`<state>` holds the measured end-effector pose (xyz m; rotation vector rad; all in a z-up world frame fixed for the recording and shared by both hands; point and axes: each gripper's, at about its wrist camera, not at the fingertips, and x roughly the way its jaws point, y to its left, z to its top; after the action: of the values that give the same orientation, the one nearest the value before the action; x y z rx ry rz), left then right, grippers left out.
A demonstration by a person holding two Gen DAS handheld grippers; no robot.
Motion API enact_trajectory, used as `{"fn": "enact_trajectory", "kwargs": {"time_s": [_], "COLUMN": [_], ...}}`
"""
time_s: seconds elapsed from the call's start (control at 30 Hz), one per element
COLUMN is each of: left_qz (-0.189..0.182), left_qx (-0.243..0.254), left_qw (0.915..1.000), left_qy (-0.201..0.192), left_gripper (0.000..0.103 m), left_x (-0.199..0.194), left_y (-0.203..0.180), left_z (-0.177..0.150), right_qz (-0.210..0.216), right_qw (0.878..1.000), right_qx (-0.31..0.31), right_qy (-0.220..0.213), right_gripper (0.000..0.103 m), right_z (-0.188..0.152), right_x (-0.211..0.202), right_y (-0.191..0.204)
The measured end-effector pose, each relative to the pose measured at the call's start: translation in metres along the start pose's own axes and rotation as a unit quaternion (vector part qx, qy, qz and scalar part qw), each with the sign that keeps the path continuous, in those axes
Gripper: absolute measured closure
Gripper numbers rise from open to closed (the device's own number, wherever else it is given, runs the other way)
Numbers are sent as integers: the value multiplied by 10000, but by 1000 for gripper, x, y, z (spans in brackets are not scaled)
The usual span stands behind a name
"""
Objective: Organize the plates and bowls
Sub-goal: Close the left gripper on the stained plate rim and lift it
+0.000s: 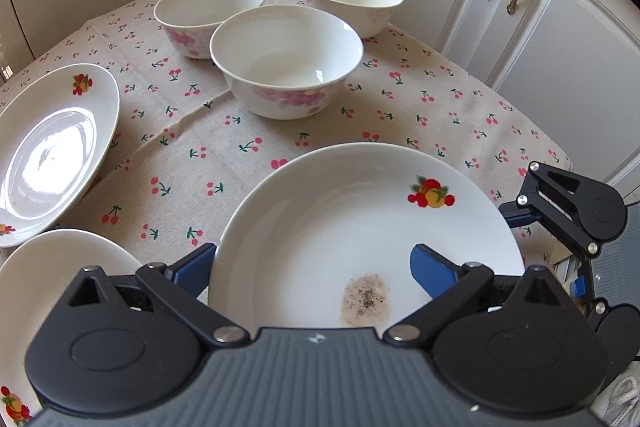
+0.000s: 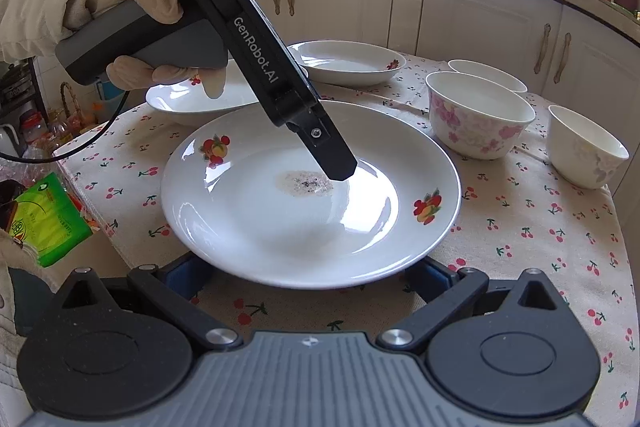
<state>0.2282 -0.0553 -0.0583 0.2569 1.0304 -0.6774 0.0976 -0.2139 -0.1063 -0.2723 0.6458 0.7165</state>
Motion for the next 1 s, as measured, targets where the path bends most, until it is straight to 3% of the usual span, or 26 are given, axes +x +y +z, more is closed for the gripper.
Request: {"fn": "enact_trajectory", "kwargs": {"time_s": [0.5,1.0], "left_qz": [-524,-440], "left_qx": [158,-88], "left_qw": [9973,9981], "left_qy": [490,415], "left_gripper": [2,1], "left_x": [21,22], "left_y": [8,19], "left_z": [9,10], "right_qz": [7,-28], "right_qw": [10000,10000], "right_qx": [-11,24], "right_qy": [-14,-84], "right_gripper": [0,0], "right_z": [-4,-6], "right_x": [-5,-6], "right_y": [-4,-3]}}
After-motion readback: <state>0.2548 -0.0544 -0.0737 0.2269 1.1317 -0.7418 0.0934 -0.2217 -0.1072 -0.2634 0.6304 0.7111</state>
